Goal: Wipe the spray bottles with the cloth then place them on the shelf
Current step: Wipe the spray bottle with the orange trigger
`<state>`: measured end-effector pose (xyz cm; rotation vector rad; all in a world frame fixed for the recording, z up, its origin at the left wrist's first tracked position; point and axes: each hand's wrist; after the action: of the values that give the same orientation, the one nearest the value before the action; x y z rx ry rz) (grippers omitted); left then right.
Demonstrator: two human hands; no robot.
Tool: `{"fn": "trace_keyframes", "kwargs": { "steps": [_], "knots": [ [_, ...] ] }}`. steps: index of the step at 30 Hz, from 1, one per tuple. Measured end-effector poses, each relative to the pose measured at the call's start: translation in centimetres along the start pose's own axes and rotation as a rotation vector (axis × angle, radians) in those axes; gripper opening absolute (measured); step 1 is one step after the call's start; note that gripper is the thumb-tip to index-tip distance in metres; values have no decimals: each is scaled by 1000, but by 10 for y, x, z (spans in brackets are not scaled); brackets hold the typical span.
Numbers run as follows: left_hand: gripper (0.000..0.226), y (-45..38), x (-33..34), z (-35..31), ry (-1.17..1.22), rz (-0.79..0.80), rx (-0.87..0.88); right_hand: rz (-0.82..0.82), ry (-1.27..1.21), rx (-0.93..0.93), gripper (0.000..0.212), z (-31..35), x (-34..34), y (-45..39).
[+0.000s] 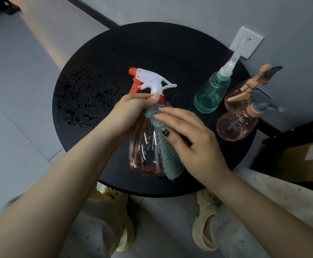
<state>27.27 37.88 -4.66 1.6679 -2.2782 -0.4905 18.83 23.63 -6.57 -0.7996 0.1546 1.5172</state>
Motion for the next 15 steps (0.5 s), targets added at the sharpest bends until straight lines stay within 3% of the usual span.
{"fn": "trace_keyframes", "kwargs": {
  "steps": [2,5,12,15],
  "knots": [
    [23,1,1,1,-15,12,-7,-34,-77,89,33,0,0,-2],
    [22,1,0,0,3,0,-11,-21,-33,47,34,3,3,1],
    [16,-3,-7,0,-8,-91,-2,232,450,-527,26,3,11,19],
    [13,-3,-7,-1,-18,-79,-6,258,491,-600,25,1,12,20]
  ]
}}
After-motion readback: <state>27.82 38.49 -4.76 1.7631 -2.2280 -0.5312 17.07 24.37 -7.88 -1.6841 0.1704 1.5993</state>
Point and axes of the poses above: each hand's wrist, its own y-axis away from the middle knuckle, its own x-axis out of the palm, z = x × y
